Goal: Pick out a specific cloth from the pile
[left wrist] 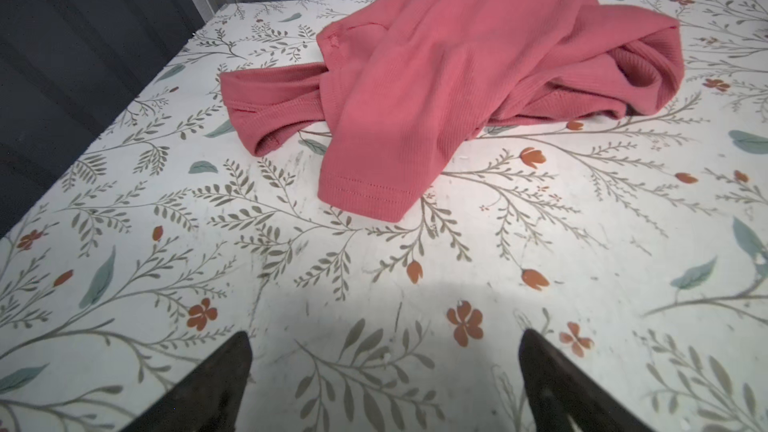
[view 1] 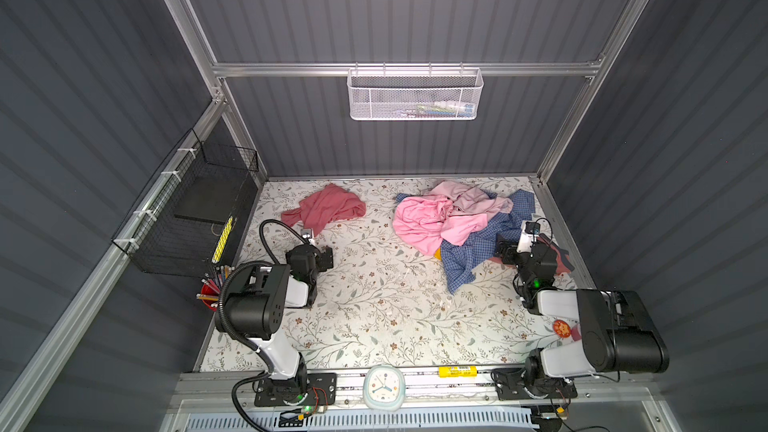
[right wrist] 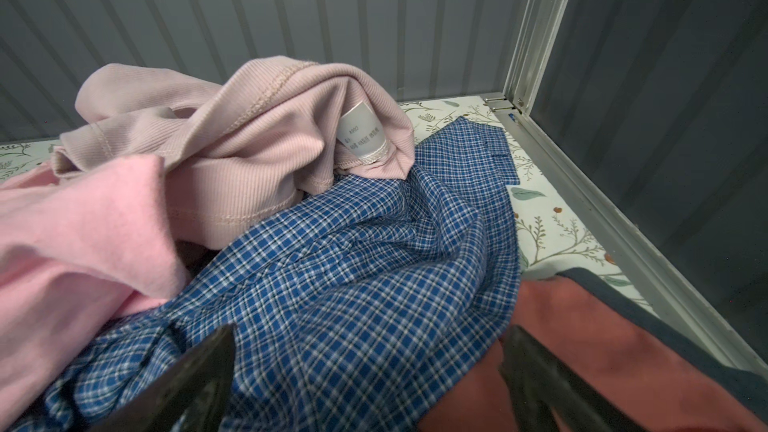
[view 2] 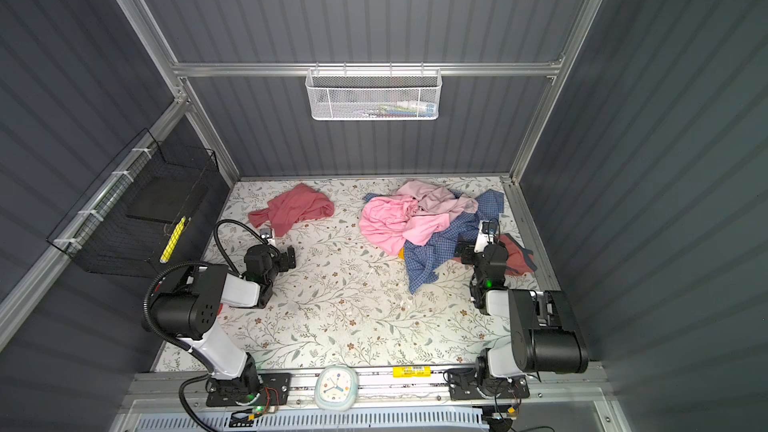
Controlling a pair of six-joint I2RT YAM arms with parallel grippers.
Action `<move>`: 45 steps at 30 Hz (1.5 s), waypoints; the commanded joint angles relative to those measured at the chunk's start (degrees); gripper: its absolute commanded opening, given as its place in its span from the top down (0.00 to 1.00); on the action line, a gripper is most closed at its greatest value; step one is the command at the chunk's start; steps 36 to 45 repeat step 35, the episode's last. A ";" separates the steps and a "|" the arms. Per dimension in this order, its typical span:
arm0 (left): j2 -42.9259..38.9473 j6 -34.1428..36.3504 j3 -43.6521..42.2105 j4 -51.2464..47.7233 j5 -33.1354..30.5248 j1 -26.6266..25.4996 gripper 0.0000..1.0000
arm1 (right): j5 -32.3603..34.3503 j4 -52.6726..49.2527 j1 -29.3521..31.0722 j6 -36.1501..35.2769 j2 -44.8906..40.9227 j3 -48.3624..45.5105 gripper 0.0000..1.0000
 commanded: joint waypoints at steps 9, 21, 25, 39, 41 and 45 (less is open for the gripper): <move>0.09 -0.71 1.48 1.84 -2.18 -0.02 0.00 | 0.60 0.66 0.13 -0.52 0.37 0.41 0.01; 0.07 -0.69 1.48 1.84 -2.11 0.03 0.00 | 0.65 0.67 0.11 -0.53 0.30 0.41 0.01; 0.04 -0.69 1.48 1.84 -2.12 0.03 0.00 | 0.64 0.67 0.19 -0.54 0.30 0.41 0.01; 0.08 -0.73 1.48 1.84 -2.13 0.03 0.00 | 0.67 0.67 0.10 -0.55 0.30 0.41 0.01; 0.08 -0.73 1.48 1.84 -2.13 0.03 0.00 | 0.67 0.67 0.10 -0.55 0.30 0.41 0.01; 0.08 -0.73 1.48 1.84 -2.13 0.03 0.00 | 0.67 0.67 0.10 -0.55 0.30 0.41 0.01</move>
